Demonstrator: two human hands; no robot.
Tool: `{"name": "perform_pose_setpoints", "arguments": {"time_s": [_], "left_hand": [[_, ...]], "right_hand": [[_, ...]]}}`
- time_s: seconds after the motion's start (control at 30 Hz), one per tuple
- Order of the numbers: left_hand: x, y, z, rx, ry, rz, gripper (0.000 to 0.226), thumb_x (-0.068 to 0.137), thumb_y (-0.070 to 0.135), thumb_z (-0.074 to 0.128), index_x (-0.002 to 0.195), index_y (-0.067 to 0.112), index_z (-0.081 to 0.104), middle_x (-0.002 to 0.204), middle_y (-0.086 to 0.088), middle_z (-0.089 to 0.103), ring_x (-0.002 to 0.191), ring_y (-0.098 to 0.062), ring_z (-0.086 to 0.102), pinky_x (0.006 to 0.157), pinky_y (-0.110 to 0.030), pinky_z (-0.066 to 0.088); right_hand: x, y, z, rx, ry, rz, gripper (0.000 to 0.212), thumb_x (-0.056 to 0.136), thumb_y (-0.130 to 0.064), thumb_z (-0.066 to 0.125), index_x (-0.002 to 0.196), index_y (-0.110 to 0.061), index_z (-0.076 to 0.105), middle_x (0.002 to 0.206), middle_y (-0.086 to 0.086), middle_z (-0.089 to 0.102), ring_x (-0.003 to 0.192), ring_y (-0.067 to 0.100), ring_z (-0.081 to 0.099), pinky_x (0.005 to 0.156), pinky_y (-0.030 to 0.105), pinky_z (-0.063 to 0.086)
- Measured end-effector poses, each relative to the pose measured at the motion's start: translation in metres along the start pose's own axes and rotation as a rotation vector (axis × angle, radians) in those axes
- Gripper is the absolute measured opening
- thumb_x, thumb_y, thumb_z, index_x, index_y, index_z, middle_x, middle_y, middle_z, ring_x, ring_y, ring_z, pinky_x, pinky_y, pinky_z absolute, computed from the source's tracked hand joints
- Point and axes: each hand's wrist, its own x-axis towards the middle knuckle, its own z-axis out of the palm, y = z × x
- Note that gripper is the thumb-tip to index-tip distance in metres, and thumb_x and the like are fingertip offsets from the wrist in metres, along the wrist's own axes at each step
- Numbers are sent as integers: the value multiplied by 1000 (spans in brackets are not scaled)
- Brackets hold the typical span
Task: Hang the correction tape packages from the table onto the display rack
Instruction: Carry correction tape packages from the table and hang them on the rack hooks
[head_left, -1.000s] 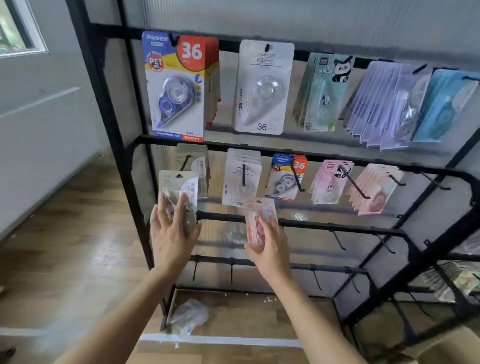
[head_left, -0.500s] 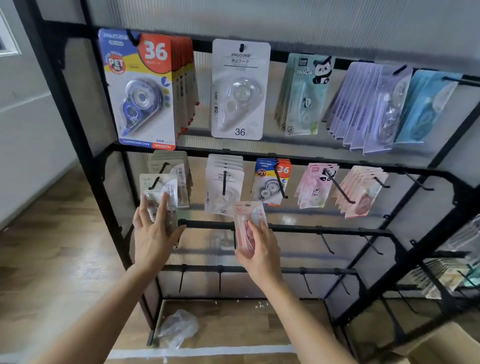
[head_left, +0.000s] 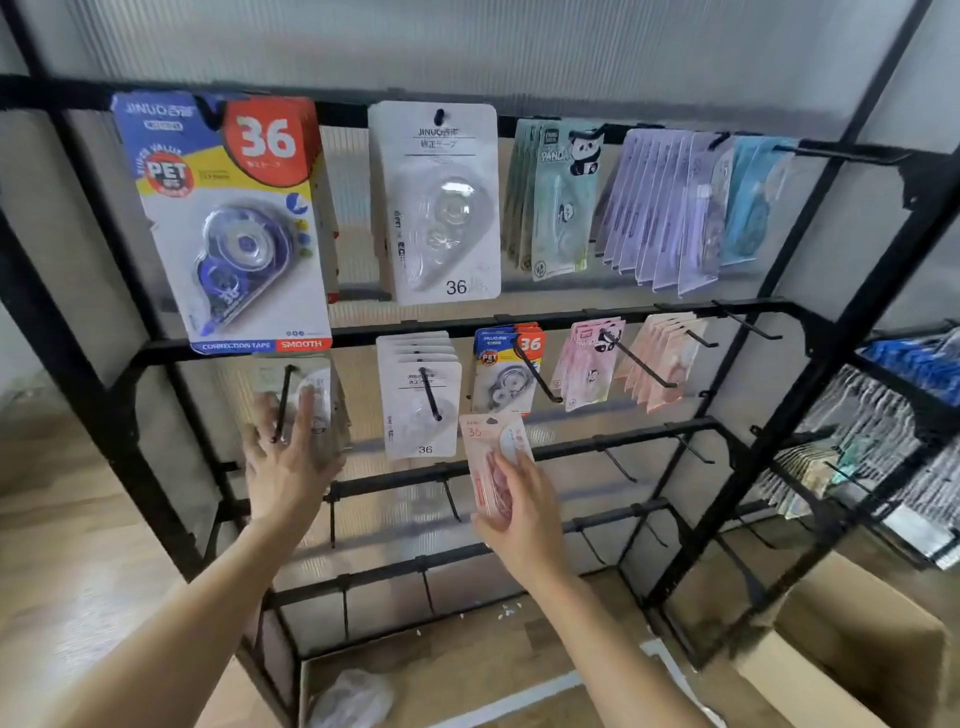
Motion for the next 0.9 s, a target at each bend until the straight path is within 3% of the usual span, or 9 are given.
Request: {"name": "perform_pose_setpoints", "arguments": {"time_s": [0.13,0.27,0.37,0.6,0.9], "left_hand": [[-2,-4,-1,23,-39,40,99,88,36,63,143,46,-18,158,-16,-9,139,-44,4,109,-61,21],[-10,-1,-3,5,33,76,84,90,36,58,150,35,0,158,-12,-14,143,-39,-7,114,-58,3],[-27,1,1,8,48,111,83,88,31,63,151,28,8,158,-15,-4,144,-37,-9,115,-55,-1],[-66,22,11,98,-85,240,83,91,49,50,149,31,-6,157,-6,-21,144,-25,-19,118,-43,-8],[-102,87,9,170,-63,272,80,93,52,44,149,32,-9,156,-5,-22,144,-25,-18,116,-40,-9]], "right_hand": [[-3,-4,2,-30,1,15,74,78,-29,75,142,-19,40,149,7,31,135,24,29,109,40,31],[-7,-8,0,-40,11,26,75,77,-29,76,142,-19,40,148,9,32,135,25,30,109,42,31],[-14,-9,-3,-47,8,22,75,78,-30,75,142,-19,38,148,8,31,136,24,29,108,46,34],[-28,-3,-15,-58,0,5,73,80,-31,72,143,-19,37,151,8,28,138,23,26,109,46,33],[-49,29,-61,-67,-13,-15,74,82,-36,69,145,-24,32,155,5,21,141,22,19,112,41,26]]}}
